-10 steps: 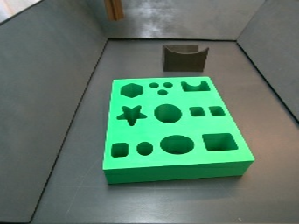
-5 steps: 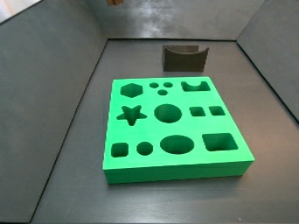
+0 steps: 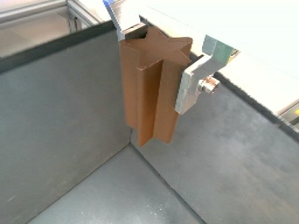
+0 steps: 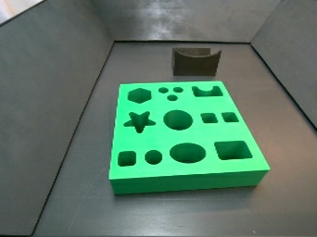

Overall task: Pick up the star object. Move up. Move to above the board. Insert the star object.
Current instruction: Move to above the board.

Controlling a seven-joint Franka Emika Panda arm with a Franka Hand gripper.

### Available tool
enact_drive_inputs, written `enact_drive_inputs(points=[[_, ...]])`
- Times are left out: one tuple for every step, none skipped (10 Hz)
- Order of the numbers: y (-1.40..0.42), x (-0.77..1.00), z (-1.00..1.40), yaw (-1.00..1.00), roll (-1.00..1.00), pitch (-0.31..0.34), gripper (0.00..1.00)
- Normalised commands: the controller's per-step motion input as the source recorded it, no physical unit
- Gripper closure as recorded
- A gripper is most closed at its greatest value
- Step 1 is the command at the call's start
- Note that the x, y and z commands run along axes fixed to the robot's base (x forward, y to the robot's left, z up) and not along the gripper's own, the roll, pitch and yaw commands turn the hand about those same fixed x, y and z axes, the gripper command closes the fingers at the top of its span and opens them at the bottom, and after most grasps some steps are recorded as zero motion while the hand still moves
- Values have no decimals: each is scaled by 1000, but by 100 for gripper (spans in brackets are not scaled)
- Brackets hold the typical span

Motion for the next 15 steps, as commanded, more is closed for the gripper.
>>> enact_drive_inputs(points=[[-2,-8,1000,25,38,97,100],[-5,-5,932,26,40,101,100],[-9,-1,733,29,44,104,100],[-7,0,582,30,47,103,100],[-6,-1,432,28,44,101,100],[-6,-1,282,30,43,101,100],[-1000,267,-15,-223,-170,854,100],[-1000,272,-21,-193,-147,802,100],[-1000,283,-16,-94,-121,593,100],[-1000,287,-17,-67,-134,474,100],[-1000,289,-16,-22,-90,283,100],[-1000,288,-13,-4,-56,188,100],[-1000,291,-12,1,-31,132,100],[-1000,295,-11,6,-28,105,100],[-1000,302,-9,4,-19,98,100]])
